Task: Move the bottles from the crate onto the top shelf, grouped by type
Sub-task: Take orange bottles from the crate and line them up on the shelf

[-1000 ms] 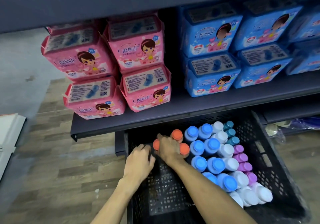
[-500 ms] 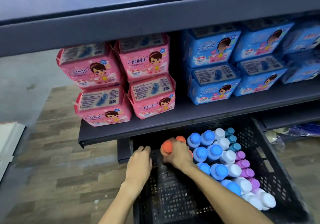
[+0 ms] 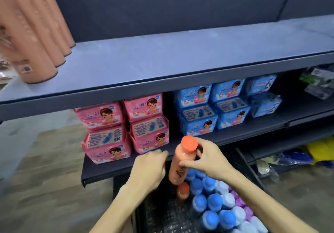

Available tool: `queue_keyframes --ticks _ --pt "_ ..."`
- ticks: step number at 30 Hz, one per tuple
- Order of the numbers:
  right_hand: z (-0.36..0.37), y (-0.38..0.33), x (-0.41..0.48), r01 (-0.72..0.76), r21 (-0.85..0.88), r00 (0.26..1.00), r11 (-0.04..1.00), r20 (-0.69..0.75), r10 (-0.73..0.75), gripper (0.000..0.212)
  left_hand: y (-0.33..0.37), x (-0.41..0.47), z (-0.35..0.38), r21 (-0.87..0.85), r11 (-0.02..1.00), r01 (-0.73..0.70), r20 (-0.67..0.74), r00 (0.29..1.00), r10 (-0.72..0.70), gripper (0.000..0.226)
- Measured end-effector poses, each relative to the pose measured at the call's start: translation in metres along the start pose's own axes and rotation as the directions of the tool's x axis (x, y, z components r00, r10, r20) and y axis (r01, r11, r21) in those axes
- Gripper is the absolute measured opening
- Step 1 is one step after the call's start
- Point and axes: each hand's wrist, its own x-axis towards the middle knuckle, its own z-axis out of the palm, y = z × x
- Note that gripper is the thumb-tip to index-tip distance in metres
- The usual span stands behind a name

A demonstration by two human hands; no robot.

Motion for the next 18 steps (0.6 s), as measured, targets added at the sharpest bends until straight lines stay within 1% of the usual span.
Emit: queue_keyframes --ticks 2,6,8,12,13,16,18 --pt "-0.020 -0.021 -0.003 0.089 -0.026 0.996 0.996 -0.020 -0.089 0.051 0.006 0.003 -0.023 0.021 0.999 -0.038 -0.052 0.998 0.039 0.007" --pt "-0.053 -0.054 -0.007 0.257 -0.086 0.962 0.963 -0.078 -0.263 0.049 0.015 0.001 -0.065 0.047 0.992 -0.118 -0.171 0.977 0.124 0.018" --pt "-0.068 -0.067 -0.010 0.314 -0.127 0.940 0.941 -0.096 -0.326 0.048 0.019 -0.003 -0.085 0.042 0.988 -0.151 -0.230 0.960 0.157 0.018" --pt "-0.100 -0.100 -0.015 0.404 -0.252 0.891 0.879 -0.107 -0.440 0.053 0.025 -0.012 -0.132 0.015 0.974 -0.226 -0.357 0.909 0.216 0.019" --pt "-0.108 -0.111 -0.016 0.425 -0.267 0.876 0.865 -0.120 -0.468 0.050 0.026 -0.014 -0.144 0.022 0.970 -0.242 -0.387 0.893 0.231 0.019" --pt "-0.133 -0.144 -0.016 0.469 -0.266 0.838 0.842 -0.166 -0.519 0.028 0.026 -0.015 -0.179 0.034 0.964 -0.262 -0.488 0.838 0.245 0.019" --pt "-0.150 -0.166 -0.014 0.490 -0.260 0.824 0.832 -0.173 -0.539 0.026 0.025 -0.013 -0.201 0.008 0.964 -0.265 -0.549 0.804 0.226 0.018"
